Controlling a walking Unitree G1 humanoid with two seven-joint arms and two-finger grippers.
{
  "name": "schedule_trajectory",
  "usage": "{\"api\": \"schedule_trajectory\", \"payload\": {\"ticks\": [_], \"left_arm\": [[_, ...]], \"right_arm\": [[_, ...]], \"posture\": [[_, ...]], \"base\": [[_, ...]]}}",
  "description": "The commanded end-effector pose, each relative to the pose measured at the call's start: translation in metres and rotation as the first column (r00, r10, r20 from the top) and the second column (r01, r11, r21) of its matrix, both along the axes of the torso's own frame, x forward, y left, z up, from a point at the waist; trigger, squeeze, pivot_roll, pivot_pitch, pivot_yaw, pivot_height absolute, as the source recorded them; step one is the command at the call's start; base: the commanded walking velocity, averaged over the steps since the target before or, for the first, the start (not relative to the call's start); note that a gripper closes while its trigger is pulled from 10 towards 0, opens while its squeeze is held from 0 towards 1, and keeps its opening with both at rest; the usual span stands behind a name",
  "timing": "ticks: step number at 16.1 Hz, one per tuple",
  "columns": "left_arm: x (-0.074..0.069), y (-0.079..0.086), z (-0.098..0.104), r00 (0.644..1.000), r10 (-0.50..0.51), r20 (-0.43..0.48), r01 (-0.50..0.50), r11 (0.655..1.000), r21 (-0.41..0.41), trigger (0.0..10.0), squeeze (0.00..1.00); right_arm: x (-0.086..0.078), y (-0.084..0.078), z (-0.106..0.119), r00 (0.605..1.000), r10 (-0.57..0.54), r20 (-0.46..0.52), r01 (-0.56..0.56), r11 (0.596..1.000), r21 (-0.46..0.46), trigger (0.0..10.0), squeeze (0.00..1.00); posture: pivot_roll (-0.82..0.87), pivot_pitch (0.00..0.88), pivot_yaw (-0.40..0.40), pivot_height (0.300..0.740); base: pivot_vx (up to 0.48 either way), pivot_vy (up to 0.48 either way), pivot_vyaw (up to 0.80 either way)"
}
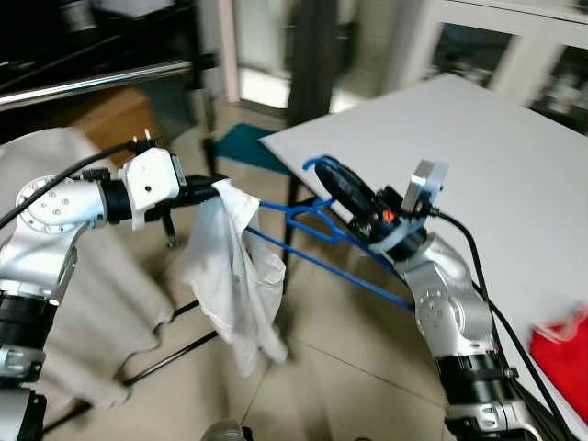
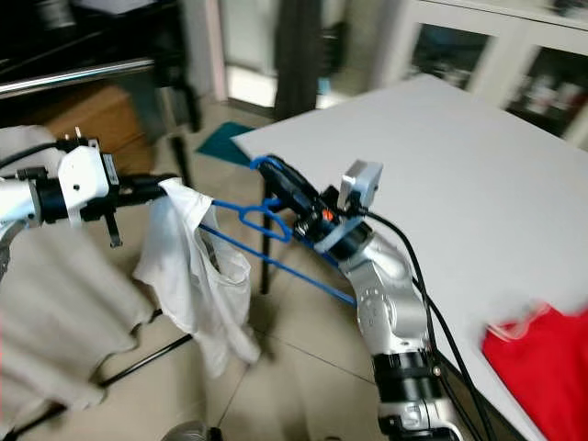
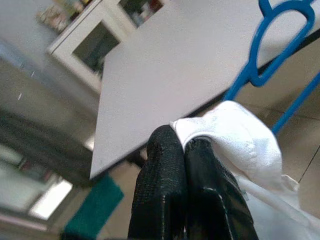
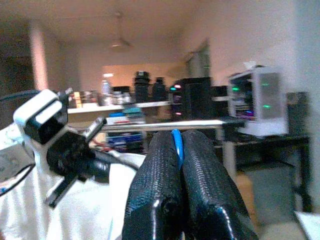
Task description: Hang hanger
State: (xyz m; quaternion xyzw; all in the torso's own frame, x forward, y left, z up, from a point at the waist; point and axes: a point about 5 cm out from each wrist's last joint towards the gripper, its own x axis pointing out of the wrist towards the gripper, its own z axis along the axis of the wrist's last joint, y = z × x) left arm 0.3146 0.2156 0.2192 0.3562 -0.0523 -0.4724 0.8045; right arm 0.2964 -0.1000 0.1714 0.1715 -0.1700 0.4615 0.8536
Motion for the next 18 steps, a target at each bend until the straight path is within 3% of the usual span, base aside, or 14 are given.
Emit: {"api": "schedule_trajectory", "payload": {"ticks": [1, 6, 8, 11, 13, 18], "left_arm": [[0.002, -0.005, 0.006, 0.999, -0.029, 0.017, 0.029, 1.0, 0.005, 10.0, 0.0], [0.011, -0.002, 0.021, 0.997, -0.061, 0.048, 0.056, 0.995, 0.084, 10.0, 0.0], [0.016, 0.007, 0.036, 0.994, -0.079, 0.069, 0.064, 0.979, 0.194, 10.0, 0.0], [0.022, 0.013, 0.052, 0.993, -0.072, 0.089, 0.048, 0.969, 0.244, 10.0, 0.0], [0.025, 0.013, 0.053, 0.994, -0.069, 0.09, 0.045, 0.97, 0.238, 10.0, 0.0], [0.025, 0.0, 0.03, 0.994, -0.082, 0.066, 0.073, 0.99, 0.122, 10.0, 0.0]], "right_arm": [[-0.001, -0.002, 0.007, 0.999, -0.016, 0.03, 0.016, 1.0, 0.004, 10.0, 0.0], [-0.004, 0.001, 0.003, 0.999, -0.025, 0.021, 0.025, 1.0, 0.016, 10.0, 0.0], [-0.002, 0.001, 0.005, 0.999, -0.03, 0.025, 0.03, 0.999, 0.018, 10.0, 0.0], [0.001, 0.002, 0.007, 0.999, -0.042, 0.031, 0.041, 0.999, 0.026, 10.0, 0.0], [0.002, 0.003, 0.009, 0.998, -0.05, 0.036, 0.049, 0.998, 0.039, 10.0, 0.0], [0.008, 0.016, 0.022, 0.996, -0.075, 0.057, 0.069, 0.992, 0.101, 10.0, 0.0]], "posture": [[0.04, 0.0, 0.012, 0.74], [0.04, 0.0, 0.022, 0.74], [0.04, 0.0, 0.024, 0.74], [0.04, 0.0, 0.027, 0.74], [0.04, 0.0, 0.027, 0.74], [0.03, 0.0, 0.022, 0.74]], "base": [[0.0, 0.0, -0.76], [0.0, 0.0, -0.77], [0.0, 0.0, -0.77], [0.0, 0.0, -0.76], [0.0, 0.0, -0.77], [0.0, 0.0, -0.53]]}}
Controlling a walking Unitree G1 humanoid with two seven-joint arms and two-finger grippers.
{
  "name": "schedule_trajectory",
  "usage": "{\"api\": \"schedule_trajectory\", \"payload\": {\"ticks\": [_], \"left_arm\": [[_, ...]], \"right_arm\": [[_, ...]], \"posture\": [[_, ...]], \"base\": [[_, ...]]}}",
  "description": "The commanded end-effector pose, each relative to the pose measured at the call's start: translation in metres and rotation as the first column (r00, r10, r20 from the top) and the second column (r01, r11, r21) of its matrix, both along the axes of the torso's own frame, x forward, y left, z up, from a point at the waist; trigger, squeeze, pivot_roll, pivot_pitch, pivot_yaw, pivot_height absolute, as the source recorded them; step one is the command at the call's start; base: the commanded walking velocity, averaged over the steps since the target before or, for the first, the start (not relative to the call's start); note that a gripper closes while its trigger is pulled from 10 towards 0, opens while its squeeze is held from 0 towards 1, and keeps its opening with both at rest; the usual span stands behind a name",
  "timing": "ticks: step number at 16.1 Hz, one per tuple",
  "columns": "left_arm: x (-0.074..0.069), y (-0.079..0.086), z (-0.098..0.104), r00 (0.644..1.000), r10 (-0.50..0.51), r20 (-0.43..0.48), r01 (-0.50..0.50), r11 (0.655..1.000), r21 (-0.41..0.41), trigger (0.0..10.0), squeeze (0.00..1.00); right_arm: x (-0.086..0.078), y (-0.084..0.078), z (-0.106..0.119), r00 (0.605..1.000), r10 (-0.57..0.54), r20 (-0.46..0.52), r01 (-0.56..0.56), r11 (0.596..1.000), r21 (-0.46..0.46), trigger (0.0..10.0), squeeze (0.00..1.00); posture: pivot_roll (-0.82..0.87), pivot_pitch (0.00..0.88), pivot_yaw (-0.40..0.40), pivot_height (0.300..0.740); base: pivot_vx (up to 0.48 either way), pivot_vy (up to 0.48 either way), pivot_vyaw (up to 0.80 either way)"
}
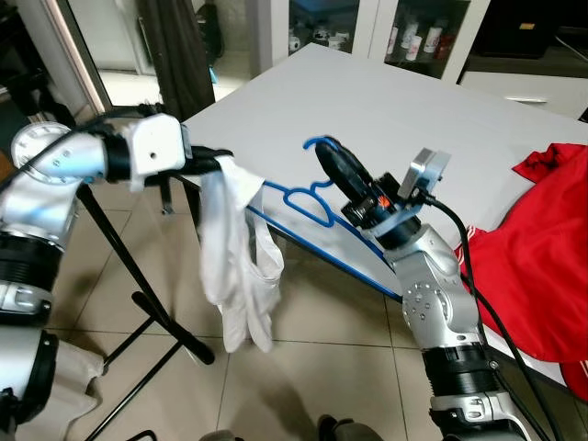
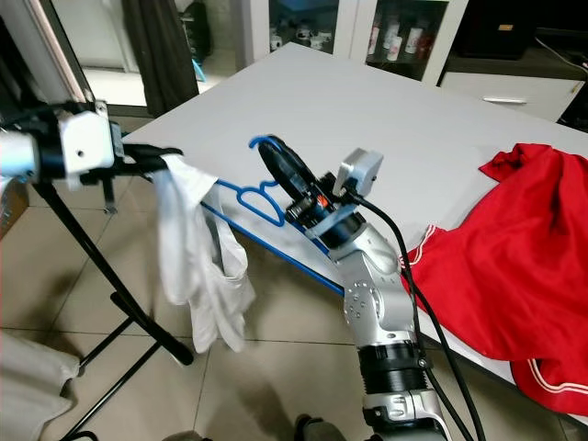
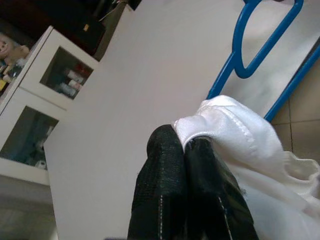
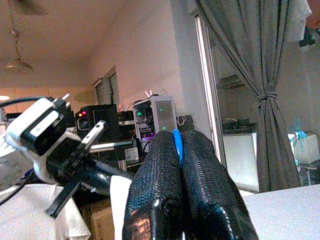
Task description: Hang hanger
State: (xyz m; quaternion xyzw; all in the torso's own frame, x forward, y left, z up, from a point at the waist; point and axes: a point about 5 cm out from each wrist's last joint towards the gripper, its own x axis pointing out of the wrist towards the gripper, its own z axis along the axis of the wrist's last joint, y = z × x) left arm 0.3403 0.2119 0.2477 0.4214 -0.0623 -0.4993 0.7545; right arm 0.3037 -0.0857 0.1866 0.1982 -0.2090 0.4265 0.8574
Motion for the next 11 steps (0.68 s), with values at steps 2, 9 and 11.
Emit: {"api": "schedule_trajectory", "payload": {"ticks": [2, 9, 11], "left_arm": [[0.001, -0.002, -0.006, 1.0, 0.022, 0.006, -0.021, 0.997, -0.074, 10.0, 0.0], [0.012, -0.005, -0.005, 0.989, 0.143, 0.037, -0.127, 0.953, -0.276, 10.0, 0.0], [0.012, -0.004, -0.012, 0.987, 0.162, 0.025, -0.148, 0.947, -0.284, 10.0, 0.0]], "right_arm": [[0.002, 0.008, 0.011, 0.999, -0.003, 0.038, 0.002, 1.0, 0.021, 10.0, 0.0], [0.002, 0.019, 0.007, 0.999, 0.044, 0.026, -0.045, 0.998, 0.037, 10.0, 0.0], [0.001, 0.019, 0.002, 0.998, 0.055, 0.012, -0.055, 0.998, 0.027, 10.0, 0.0]], "posture": [[0.04, 0.0, 0.016, 0.74], [0.05, 0.0, 0.013, 0.74], [0.05, 0.0, 0.016, 0.74]], "base": [[0.0, 0.0, 0.0], [0.0, 0.0, 0.0], [0.0, 0.0, 0.0]]}}
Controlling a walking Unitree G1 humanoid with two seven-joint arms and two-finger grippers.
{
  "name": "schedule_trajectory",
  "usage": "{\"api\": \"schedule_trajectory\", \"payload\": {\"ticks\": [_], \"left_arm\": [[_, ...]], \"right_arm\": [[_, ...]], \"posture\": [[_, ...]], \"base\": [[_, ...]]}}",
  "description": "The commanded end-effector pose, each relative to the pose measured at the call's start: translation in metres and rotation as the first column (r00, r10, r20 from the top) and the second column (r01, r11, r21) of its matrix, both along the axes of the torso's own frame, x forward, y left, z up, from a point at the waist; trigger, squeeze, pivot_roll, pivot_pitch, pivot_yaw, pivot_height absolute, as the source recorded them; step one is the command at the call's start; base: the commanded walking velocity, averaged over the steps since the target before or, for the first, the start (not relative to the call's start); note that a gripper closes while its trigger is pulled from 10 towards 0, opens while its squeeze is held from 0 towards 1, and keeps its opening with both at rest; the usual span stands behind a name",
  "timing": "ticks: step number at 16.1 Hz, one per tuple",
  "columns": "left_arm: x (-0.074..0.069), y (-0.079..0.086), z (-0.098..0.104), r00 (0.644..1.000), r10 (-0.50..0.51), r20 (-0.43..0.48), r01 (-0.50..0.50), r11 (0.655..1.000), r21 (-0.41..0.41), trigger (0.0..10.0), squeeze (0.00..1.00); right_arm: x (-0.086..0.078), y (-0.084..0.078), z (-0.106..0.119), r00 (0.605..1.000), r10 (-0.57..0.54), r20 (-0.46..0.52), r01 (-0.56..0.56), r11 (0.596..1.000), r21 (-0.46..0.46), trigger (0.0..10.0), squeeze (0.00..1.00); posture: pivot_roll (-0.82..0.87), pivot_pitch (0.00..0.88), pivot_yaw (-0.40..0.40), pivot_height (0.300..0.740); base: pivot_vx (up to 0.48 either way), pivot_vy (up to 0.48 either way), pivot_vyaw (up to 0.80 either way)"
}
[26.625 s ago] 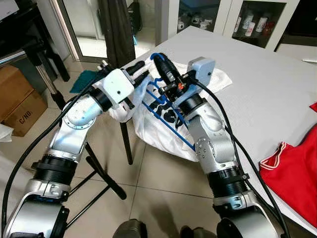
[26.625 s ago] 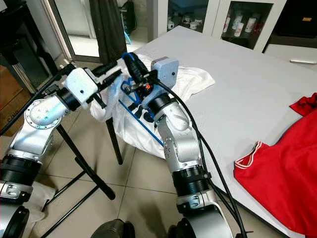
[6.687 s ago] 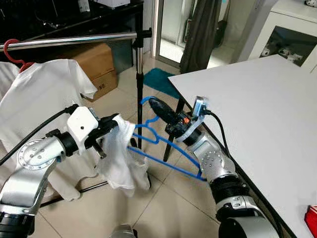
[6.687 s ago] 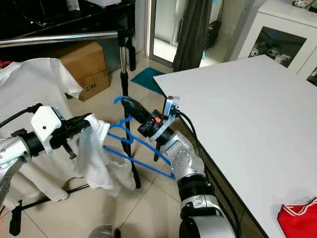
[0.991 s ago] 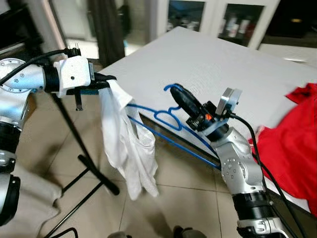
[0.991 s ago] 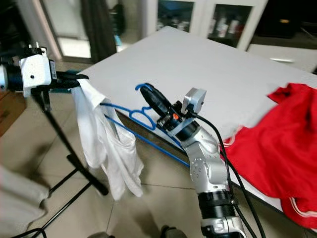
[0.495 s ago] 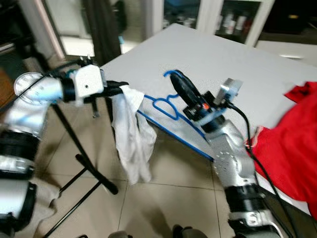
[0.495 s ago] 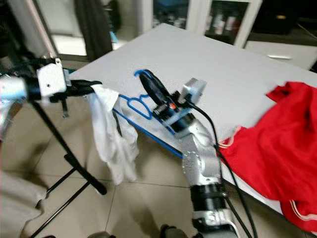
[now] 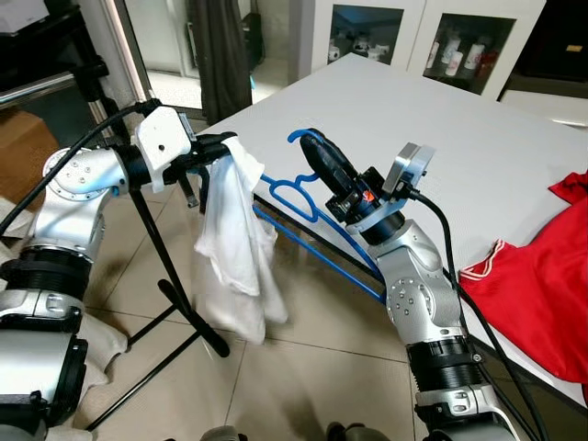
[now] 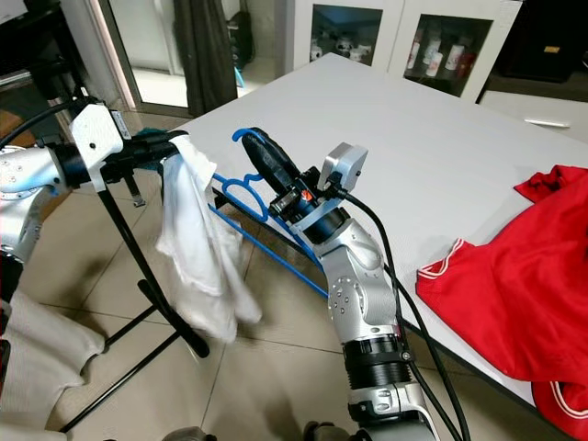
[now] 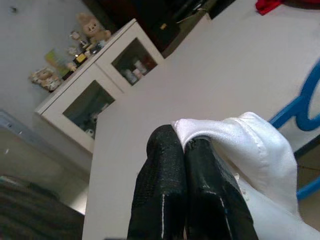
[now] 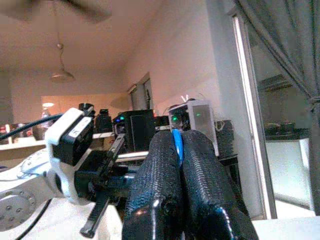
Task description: Hang hanger
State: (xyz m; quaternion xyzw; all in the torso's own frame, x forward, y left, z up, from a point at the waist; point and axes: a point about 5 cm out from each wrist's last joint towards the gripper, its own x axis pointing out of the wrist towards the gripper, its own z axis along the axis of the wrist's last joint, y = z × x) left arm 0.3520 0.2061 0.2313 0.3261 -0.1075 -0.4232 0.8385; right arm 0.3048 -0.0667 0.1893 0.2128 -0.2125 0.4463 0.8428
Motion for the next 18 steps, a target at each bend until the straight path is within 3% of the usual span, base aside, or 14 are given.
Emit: {"api": "schedule_trajectory", "payload": {"ticks": [1, 4, 6, 9, 14, 18], "left_arm": [[0.0, 0.002, 0.001, 1.0, 0.015, 0.014, -0.015, 1.0, -0.017, 10.0, 0.0], [-0.003, 0.005, -0.011, 1.0, 0.011, -0.018, -0.01, 0.999, 0.046, 10.0, 0.0], [-0.011, 0.008, -0.024, 0.998, -0.031, -0.053, 0.042, 0.977, 0.208, 10.0, 0.0], [-0.019, 0.017, -0.022, 0.995, -0.078, -0.067, 0.098, 0.922, 0.374, 10.0, 0.0], [-0.02, 0.029, 0.001, 0.996, -0.089, 0.0, 0.077, 0.865, 0.496, 10.0, 0.0], [-0.019, 0.03, 0.008, 0.993, -0.11, 0.046, 0.068, 0.84, 0.538, 10.0, 0.0]], "right_arm": [[0.0, -0.001, -0.004, 1.0, 0.004, -0.003, -0.004, 1.0, -0.009, 10.0, 0.0], [0.001, -0.001, -0.013, 1.0, 0.015, -0.015, -0.016, 0.999, -0.032, 10.0, 0.0], [0.002, 0.001, -0.019, 0.999, 0.026, -0.03, -0.027, 0.999, -0.039, 10.0, 0.0], [0.003, 0.006, -0.03, 0.997, 0.043, -0.07, -0.046, 0.998, -0.042, 10.0, 0.0], [-0.004, 0.009, -0.044, 0.972, 0.202, -0.118, -0.208, 0.977, -0.042, 10.0, 0.0], [0.002, 0.013, -0.048, 0.979, 0.161, -0.124, -0.165, 0.986, -0.022, 10.0, 0.0]], "posture": [[0.05, 0.0, 0.015, 0.74], [0.05, 0.0, 0.014, 0.74], [0.05, 0.0, 0.014, 0.74], [0.06, 0.0, 0.011, 0.74], [0.08, 0.0, 0.013, 0.74], [0.09, 0.0, 0.012, 0.74]], "base": [[0.0, 0.0, 0.0], [0.0, 0.0, 0.0], [0.0, 0.0, 0.0], [0.0, 0.0, 0.0], [0.0, 0.0, 0.0], [0.0, 0.0, 0.0]]}}
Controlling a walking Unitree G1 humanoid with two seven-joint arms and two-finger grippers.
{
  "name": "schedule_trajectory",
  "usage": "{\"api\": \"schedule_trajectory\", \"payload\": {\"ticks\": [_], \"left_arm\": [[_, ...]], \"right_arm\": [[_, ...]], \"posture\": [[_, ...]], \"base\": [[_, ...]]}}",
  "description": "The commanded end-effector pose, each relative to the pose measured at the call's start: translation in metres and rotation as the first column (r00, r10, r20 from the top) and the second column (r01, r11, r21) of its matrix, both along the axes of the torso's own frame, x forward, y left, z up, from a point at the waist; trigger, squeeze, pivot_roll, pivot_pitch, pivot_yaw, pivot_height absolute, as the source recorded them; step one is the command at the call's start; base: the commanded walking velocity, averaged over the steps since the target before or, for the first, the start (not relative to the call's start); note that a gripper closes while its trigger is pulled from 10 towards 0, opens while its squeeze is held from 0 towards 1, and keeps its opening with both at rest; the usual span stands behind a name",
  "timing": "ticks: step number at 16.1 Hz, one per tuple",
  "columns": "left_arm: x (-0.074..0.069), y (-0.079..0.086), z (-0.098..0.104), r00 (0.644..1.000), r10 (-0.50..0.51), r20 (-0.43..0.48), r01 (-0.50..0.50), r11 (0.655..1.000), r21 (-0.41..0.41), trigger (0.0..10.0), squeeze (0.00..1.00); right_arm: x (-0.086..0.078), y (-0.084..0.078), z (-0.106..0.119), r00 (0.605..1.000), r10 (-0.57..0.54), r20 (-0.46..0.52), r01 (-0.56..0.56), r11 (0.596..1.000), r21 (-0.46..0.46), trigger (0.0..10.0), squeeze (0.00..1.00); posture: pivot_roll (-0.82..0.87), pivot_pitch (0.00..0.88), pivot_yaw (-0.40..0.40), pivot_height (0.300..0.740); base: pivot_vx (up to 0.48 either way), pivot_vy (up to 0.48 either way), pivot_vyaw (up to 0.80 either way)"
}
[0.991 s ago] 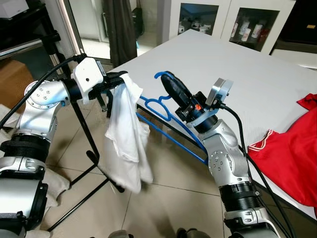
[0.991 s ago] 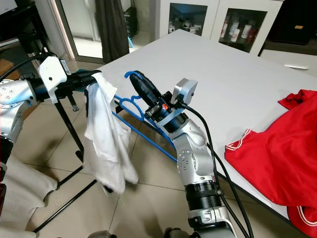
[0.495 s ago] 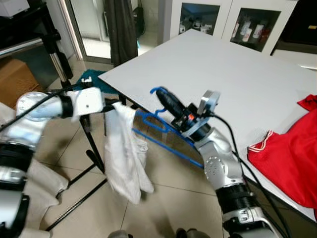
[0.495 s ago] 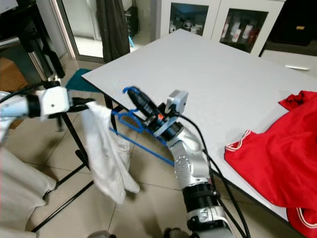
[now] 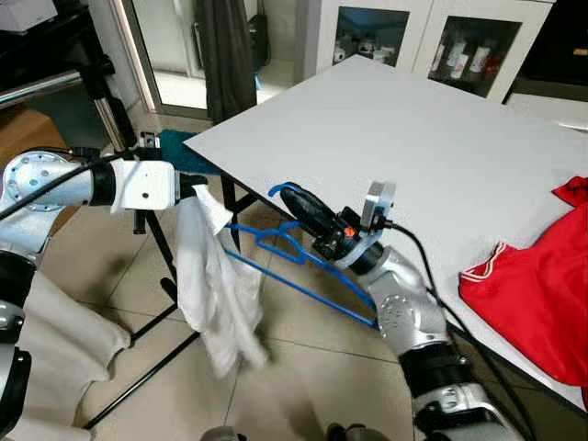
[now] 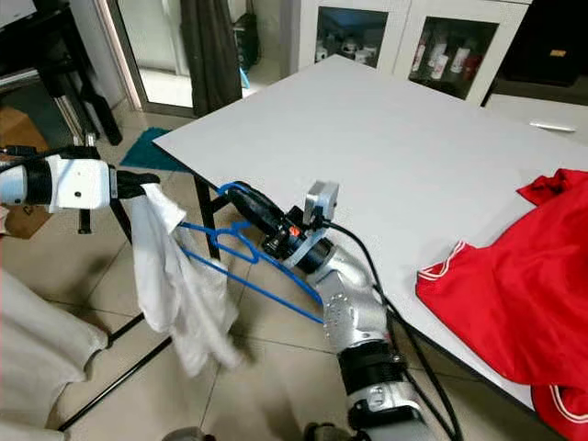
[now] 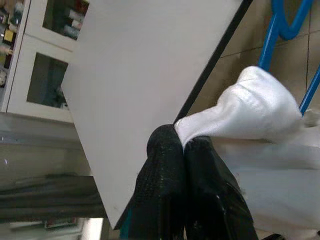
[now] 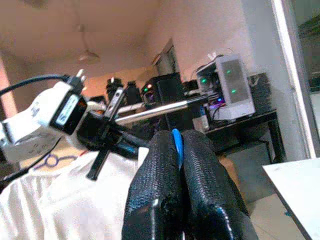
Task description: Hang hanger
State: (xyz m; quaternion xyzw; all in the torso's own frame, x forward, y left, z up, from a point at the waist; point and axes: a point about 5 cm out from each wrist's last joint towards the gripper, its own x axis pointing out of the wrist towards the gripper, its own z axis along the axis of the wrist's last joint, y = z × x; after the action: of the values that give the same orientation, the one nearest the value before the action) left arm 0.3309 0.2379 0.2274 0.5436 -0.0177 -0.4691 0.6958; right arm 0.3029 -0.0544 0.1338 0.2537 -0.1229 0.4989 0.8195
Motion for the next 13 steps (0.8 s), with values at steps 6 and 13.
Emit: {"api": "schedule_trajectory", "payload": {"ticks": [6, 13], "left_arm": [[0.004, -0.018, -0.002, 0.995, -0.056, 0.083, 0.058, 0.998, -0.025, 10.0, 0.0], [0.006, -0.024, -0.016, 0.995, 0.031, 0.096, -0.006, 0.969, -0.248, 10.0, 0.0]], "right_arm": [[0.002, 0.023, 0.01, 0.999, -0.01, 0.039, 0.008, 0.999, 0.049, 10.0, 0.0], [0.01, 0.026, 0.021, 1.0, -0.015, 0.021, 0.012, 0.991, 0.132, 10.0, 0.0]], "posture": [[0.1, 0.0, 0.01, 0.74], [0.11, 0.0, 0.005, 0.74]], "base": [[0.0, 0.0, 0.0], [0.0, 0.0, 0.0]]}}
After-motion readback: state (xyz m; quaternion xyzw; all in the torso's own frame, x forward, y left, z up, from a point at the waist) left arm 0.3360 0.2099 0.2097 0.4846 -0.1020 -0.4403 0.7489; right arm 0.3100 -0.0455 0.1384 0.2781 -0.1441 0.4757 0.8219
